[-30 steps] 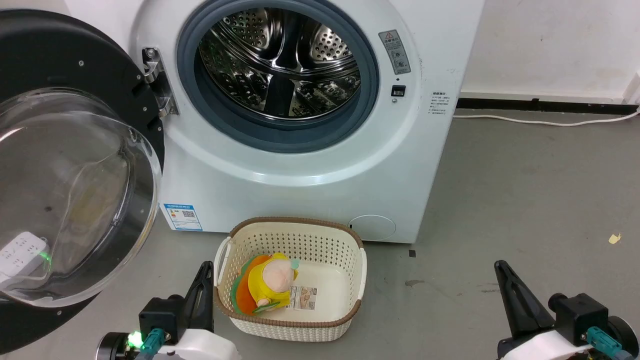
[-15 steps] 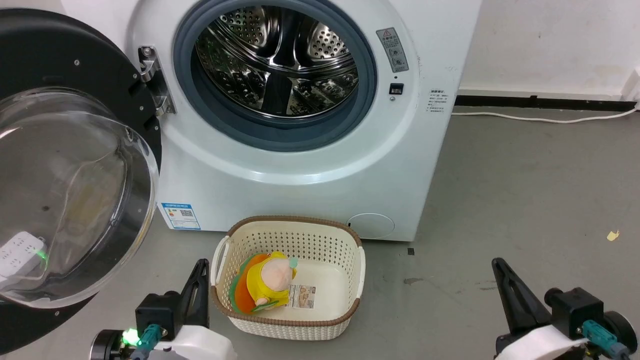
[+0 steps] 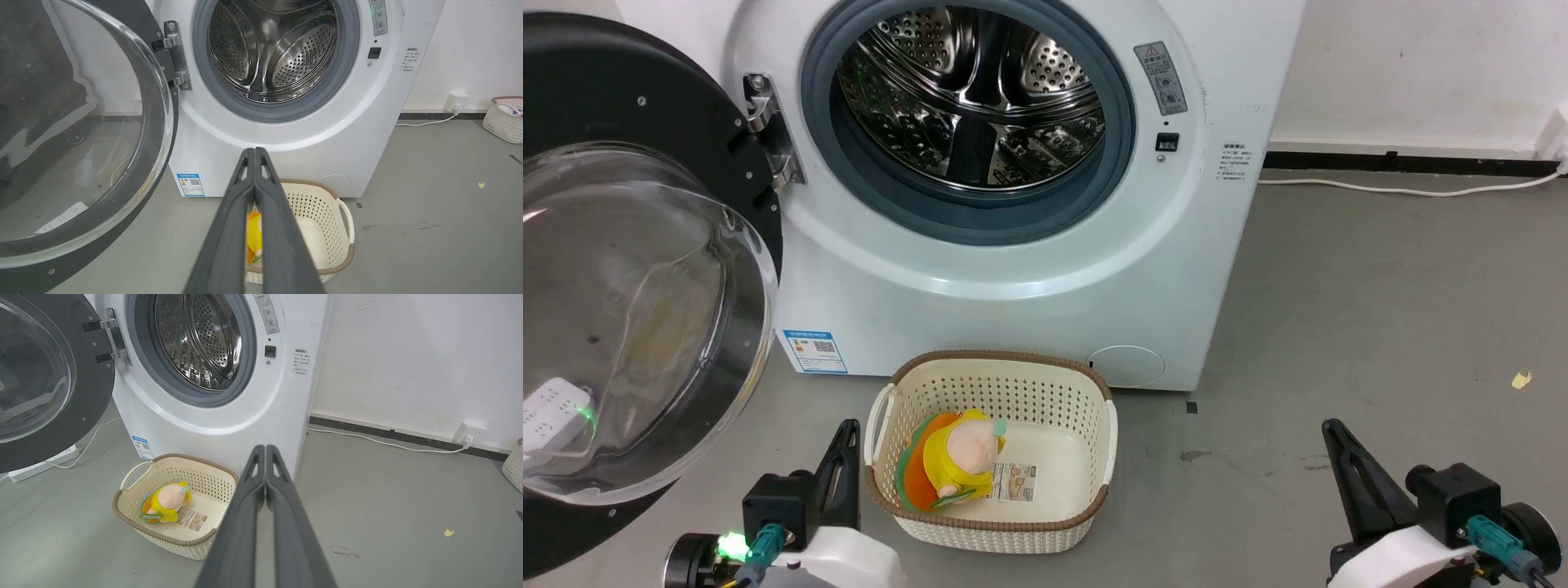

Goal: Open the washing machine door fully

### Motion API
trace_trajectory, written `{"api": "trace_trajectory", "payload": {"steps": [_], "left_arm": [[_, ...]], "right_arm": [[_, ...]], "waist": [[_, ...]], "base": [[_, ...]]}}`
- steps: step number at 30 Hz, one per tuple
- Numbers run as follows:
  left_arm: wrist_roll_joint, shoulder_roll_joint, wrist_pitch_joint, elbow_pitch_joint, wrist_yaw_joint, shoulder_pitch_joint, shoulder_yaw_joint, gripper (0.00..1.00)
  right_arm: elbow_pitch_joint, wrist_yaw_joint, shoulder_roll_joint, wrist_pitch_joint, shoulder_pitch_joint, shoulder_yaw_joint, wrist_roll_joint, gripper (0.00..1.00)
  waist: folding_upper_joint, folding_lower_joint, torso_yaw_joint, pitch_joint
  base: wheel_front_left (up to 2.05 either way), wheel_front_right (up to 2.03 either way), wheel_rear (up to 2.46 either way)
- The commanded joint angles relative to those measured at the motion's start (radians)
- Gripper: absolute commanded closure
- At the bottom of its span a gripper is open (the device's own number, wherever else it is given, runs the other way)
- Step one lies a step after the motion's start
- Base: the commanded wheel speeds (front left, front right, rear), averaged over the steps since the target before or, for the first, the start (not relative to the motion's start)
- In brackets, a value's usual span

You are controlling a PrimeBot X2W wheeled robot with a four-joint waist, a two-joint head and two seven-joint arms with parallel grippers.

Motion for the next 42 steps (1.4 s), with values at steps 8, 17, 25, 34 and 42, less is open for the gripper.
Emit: {"api": "trace_trajectory", "payload": {"steps": [8,17,25,34,42], "left_arm": [[0.021,-0.010,0.019,-0.016,-0.008,-0.013,0.018,1.00],[0.041,-0.014,0.041,-0.030,-0.015,-0.015,0.034,1.00],[0.051,-0.017,0.053,-0.037,-0.019,-0.016,0.043,1.00],[0.051,-0.017,0.053,-0.037,-0.019,-0.016,0.043,1.00],[0.051,-0.017,0.053,-0.037,-0.019,-0.016,0.043,1.00]], "right_arm": [[-0.011,0.001,0.005,0.019,-0.020,0.005,-0.011,1.00],[-0.017,0.001,0.005,0.042,-0.027,0.008,-0.019,1.00],[-0.019,0.001,0.005,0.053,-0.031,0.010,-0.023,1.00],[-0.019,0.001,0.005,0.053,-0.031,0.010,-0.023,1.00],[-0.019,0.001,0.005,0.053,-0.031,0.010,-0.023,1.00]], "waist": [[0.0000,0.0000,-0.003,0.003],[0.0000,0.0000,-0.007,0.007],[0.0000,0.0000,-0.009,0.009],[0.0000,0.0000,-0.009,0.009],[0.0000,0.0000,-0.009,0.009]], "base": [[0.00,0.00,0.00],[0.00,0.00,0.00],[0.00,0.00,0.00],[0.00,0.00,0.00],[0.00,0.00,0.00]]}}
